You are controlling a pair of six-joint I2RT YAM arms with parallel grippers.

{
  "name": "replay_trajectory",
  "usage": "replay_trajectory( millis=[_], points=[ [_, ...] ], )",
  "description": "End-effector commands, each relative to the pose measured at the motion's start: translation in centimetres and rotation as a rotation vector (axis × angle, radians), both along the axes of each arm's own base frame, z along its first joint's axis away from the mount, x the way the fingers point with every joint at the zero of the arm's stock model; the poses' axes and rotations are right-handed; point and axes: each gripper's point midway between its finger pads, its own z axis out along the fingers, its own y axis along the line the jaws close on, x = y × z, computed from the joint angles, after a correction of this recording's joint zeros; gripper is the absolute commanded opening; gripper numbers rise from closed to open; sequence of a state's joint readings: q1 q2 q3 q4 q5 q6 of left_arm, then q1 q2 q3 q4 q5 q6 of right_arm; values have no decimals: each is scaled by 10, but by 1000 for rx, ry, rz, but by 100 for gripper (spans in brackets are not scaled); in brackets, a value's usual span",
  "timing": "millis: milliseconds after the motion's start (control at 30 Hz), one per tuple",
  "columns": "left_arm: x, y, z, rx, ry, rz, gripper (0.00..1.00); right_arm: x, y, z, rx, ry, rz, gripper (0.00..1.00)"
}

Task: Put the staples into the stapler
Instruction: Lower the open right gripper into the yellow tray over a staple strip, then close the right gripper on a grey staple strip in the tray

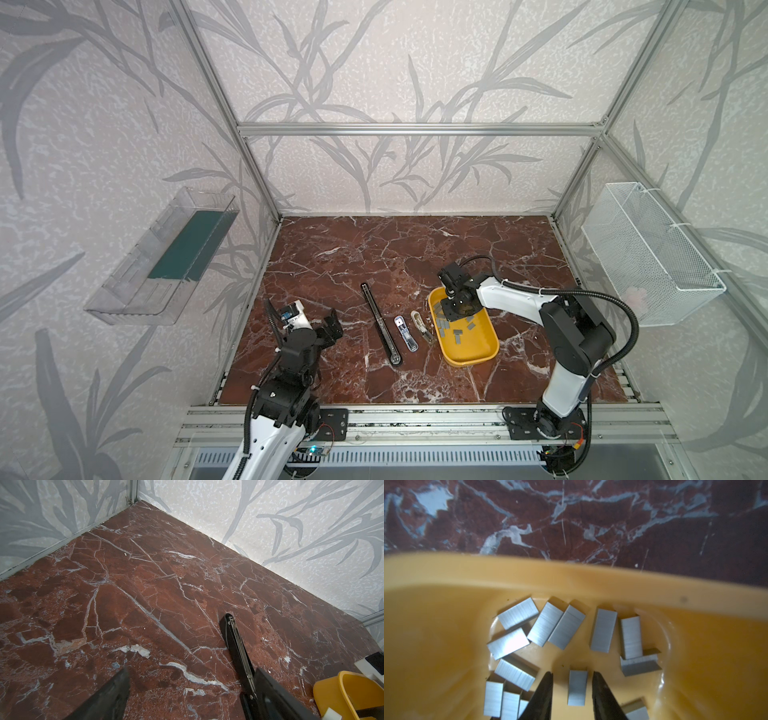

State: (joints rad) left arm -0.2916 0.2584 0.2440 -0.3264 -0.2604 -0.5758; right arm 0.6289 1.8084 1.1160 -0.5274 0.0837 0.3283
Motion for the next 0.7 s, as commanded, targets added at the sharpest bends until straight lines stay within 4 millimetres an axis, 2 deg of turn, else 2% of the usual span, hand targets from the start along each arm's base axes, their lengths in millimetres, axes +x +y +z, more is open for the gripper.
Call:
replay_trajectory(
  millis=[0, 400, 667],
  points=[
    [-1, 3, -3, 5, -2, 11, 94, -7, -4, -11, -10, 42, -9, 34],
    [-2, 3, -2, 2, -11, 12, 94, -13, -7, -23, -24, 74, -18, 28],
    [-2, 3, -1, 0, -13, 12, 94, -12, -10, -22, -29, 68, -26, 22]
  ],
)
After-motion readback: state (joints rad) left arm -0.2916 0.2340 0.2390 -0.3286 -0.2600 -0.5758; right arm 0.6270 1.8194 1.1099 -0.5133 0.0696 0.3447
